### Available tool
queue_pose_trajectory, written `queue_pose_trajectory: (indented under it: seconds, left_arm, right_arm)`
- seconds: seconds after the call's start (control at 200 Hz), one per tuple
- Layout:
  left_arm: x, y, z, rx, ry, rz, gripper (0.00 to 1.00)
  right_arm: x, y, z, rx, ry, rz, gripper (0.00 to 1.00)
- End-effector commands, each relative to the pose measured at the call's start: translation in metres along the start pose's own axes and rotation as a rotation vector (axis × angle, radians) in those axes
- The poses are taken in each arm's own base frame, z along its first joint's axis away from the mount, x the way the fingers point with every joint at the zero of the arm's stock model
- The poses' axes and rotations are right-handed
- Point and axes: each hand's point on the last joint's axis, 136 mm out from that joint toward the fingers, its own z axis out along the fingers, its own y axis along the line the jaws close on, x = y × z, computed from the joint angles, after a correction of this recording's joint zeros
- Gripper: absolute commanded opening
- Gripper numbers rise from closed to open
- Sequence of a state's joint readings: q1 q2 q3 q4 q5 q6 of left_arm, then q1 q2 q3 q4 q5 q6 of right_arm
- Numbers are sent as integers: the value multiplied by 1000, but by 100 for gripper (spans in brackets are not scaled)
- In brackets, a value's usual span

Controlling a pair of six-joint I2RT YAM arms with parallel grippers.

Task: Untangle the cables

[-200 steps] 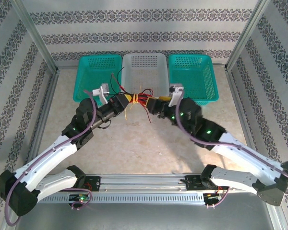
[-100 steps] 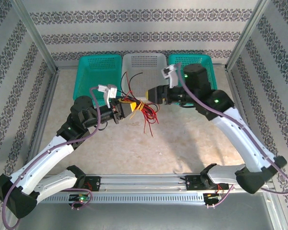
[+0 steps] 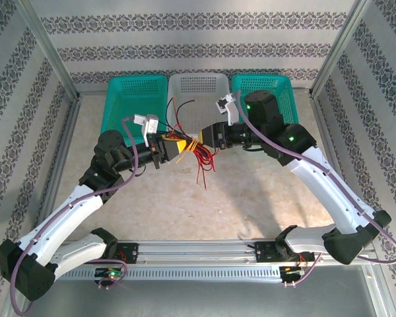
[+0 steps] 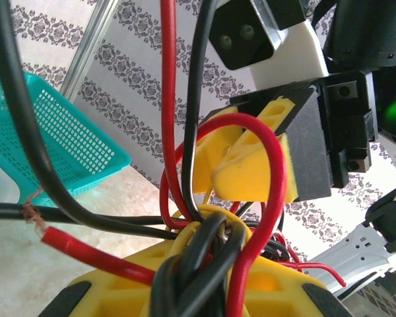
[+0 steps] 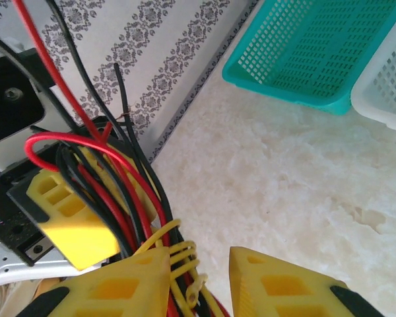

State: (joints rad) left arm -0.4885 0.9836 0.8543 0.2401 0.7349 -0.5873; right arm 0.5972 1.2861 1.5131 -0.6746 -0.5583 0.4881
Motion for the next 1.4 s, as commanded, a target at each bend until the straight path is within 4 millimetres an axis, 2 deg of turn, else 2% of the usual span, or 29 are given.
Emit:
queue_pose_trajectory:
  seconds: [0.0,0.07,0.22,0.35,0.45,0.51,0.62,0.685,0.79,0.869,0.939,1.029,1.129,1.214,1.294,1.399]
  left_arm:
    - [-10,-13,-3,67,-34,32,0]
    - [-8,-12,-2,64,-26,33,0]
    - [-7,-12,-3,66,-19,33,0]
    - [-7,-13,-3,68,-18,36,0]
    - [-6,-11,-3,61,-14,35,0]
    - [-7,-10,-3,55,-16,34,0]
    - [-10,-11,-4,56,-33,26,5]
    - [-12,-18,-4,92,-35,30,0]
    - [-16,-37,-4,203,-42,20,0]
    - [-28,-54,-8,296,-90,0,0]
    - [-42,-66,-13,351,-146,-5,0]
    - [-62,-74,-20,387,-246,-11,0]
    - [-83,-80,-31,419,-383,-23,0]
    - [-98,-77,-40,397,-490,-19,0]
    - [-109,-65,-49,318,-598,-3,0]
    - [-117,-50,-52,235,-677,21,0]
  right_arm:
    - [-5,7,-12,-29,-42,-8,30]
    - [-6,8,-13,-36,-45,-4,28]
    - [-5,7,-8,-49,-34,6,18]
    - [-3,2,-5,-35,-29,17,21]
    - [-3,2,-5,-36,-29,16,13]
    - [-3,3,-6,-42,-29,14,0]
    - [-6,5,-5,-49,-36,17,0]
    - [-9,7,-5,-60,-40,20,0]
    - [-17,9,-2,-70,-48,27,0]
    - [-26,4,1,-73,-71,46,0]
    - [-33,-9,7,-89,-93,96,0]
    - [-41,-26,18,-132,-137,172,0]
    - [-43,-29,25,-198,-200,209,0]
    - [-44,-38,27,-229,-260,271,0]
    - [-40,-45,34,-257,-296,332,0]
    - [-21,-51,55,-292,-291,400,0]
